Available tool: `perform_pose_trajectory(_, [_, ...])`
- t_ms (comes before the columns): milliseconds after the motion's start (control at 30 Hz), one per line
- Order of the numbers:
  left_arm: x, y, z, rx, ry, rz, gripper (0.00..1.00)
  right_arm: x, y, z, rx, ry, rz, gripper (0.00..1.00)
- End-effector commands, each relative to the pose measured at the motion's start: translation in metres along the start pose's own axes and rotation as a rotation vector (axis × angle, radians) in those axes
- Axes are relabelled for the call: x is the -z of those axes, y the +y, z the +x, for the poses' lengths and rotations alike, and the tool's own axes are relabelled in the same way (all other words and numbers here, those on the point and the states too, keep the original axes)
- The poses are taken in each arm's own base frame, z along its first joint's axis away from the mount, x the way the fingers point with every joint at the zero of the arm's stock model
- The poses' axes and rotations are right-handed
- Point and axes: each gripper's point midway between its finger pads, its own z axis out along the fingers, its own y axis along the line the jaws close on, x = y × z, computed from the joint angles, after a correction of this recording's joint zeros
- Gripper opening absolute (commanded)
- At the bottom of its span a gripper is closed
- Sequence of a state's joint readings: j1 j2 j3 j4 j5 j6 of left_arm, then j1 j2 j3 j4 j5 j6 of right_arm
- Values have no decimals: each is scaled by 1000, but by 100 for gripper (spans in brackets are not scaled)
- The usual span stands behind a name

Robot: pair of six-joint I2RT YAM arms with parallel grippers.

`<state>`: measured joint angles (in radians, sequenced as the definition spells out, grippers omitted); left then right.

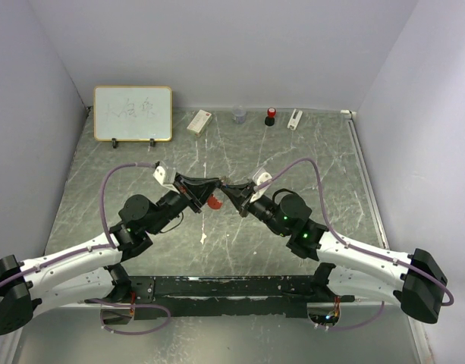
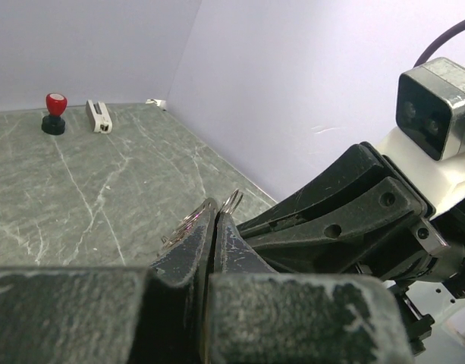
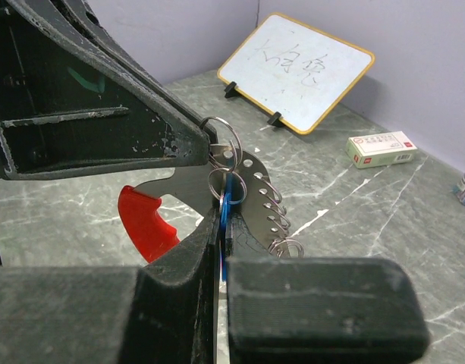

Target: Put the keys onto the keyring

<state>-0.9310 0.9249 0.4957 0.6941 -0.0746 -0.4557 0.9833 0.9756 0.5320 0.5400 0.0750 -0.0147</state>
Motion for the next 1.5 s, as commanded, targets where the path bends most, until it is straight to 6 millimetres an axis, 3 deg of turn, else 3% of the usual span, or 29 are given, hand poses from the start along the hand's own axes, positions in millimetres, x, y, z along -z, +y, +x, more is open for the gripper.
perform_pose_trajectory(0, [0, -20, -42, 36, -155, 73, 7, 2, 4, 10, -15, 41, -17, 0])
perform_pose_trajectory(433, [8, -1, -35, 26, -147, -3, 7, 18, -8, -17, 3, 33, 31, 0])
perform_pose_trajectory(767, [10, 10, -27, 36, -147, -42, 7, 17, -13, -13, 25, 149, 56, 0])
perform_pose_trajectory(1167, [17, 27, -16, 62, -160, -86, 7, 11, -20, -27, 53, 250, 82, 0])
perform_pose_trajectory(1467, [30, 42, -16, 80, -202, -140, 7, 2, -17, -11, 48, 384, 72, 0])
